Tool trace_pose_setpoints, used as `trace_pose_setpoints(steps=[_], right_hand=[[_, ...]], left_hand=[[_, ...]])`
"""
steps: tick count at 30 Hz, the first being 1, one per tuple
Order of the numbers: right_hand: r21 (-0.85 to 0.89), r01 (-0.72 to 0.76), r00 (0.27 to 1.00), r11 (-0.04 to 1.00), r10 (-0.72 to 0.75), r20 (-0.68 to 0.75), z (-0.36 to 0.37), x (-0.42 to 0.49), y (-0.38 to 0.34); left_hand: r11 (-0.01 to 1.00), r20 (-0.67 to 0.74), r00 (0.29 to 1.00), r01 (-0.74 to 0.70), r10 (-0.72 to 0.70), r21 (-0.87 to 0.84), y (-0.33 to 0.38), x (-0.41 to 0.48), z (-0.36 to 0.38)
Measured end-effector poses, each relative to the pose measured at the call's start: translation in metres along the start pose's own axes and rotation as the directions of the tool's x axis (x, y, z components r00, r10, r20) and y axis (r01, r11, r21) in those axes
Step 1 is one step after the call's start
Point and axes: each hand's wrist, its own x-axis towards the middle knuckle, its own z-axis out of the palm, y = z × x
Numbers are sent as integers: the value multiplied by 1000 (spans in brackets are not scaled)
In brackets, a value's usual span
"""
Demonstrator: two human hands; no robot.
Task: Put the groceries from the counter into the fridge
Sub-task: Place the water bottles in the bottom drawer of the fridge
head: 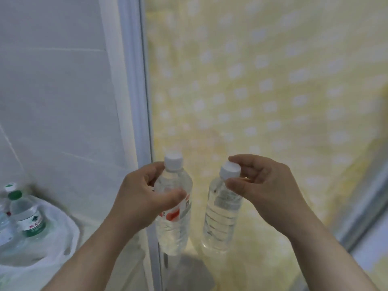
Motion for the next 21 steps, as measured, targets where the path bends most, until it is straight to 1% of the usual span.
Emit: trace_pose_setpoints(steps=[3, 7, 10, 13, 16, 19, 21], right_hand=[[-3, -20, 997, 1000, 20, -72, -32, -22, -1], [3, -62, 985, 998, 62, -164, -72, -54, -2], [-4, -79, 968, 997, 76, -241, -101, -78, -4], [-25, -92, 939, 995, 78, -336, -126, -101, -6], [-42, -107, 901, 993, 79, -427, -149, -125, -9], [-63, -150, 848, 987, 96, -522, -170, -147, -11], [-82, -194, 801, 978, 110, -588, -182, -162, -12]], left_hand=[[999, 67, 997, -21, 24, -41, 15, -9, 30], [994, 145, 985, -79, 89, -75, 33, -18, 71], [985, 202, 966, -145, 162, -97, 50, -23, 100], [972, 269, 939, -179, 216, -153, 66, -26, 128], [953, 351, 894, -212, 278, -216, 83, -29, 155], [925, 444, 824, -237, 353, -296, 99, -32, 184], [907, 505, 771, -223, 388, -358, 109, -34, 206]])
